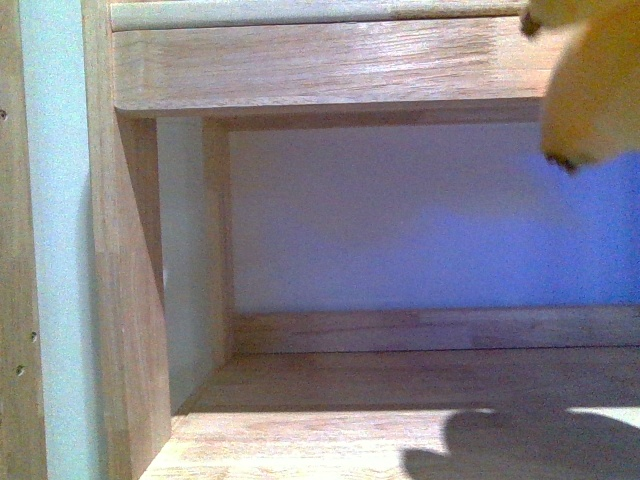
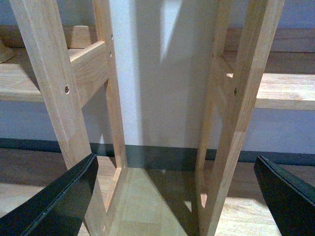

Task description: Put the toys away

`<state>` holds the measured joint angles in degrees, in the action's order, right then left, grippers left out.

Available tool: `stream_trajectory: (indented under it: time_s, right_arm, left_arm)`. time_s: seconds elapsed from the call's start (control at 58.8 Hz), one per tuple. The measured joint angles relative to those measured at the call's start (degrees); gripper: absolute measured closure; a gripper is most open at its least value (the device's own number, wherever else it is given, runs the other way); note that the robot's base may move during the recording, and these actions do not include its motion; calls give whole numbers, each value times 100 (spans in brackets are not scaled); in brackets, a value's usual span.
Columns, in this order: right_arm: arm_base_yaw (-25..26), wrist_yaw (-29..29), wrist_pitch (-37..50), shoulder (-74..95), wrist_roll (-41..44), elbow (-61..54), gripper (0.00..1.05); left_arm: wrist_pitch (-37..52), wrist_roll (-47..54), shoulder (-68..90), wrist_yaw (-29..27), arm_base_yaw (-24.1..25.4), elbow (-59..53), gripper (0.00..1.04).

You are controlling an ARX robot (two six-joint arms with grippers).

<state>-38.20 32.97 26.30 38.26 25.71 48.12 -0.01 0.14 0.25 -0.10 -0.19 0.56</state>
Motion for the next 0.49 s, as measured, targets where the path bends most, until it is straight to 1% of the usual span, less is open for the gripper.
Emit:
stream_trajectory:
  time_s: [0.187, 0.323, 0.425, 0.493]
  right_arm:
    - [-260, -26, -57, 380, 299, 776, 99]
    - [-557, -52, -85, 673, 527, 1272, 99]
    - [-802, -136, -39, 922, 758, 1591, 99]
    - [-916, -308, -31, 1071, 820, 1775, 99]
  left_arm:
    - [0, 0, 0, 0, 0, 0, 6]
    - [0, 0, 0, 0, 0, 0, 6]
    - [0, 0, 0, 0, 0, 0, 6]
    - [0, 0, 0, 0, 0, 0, 6]
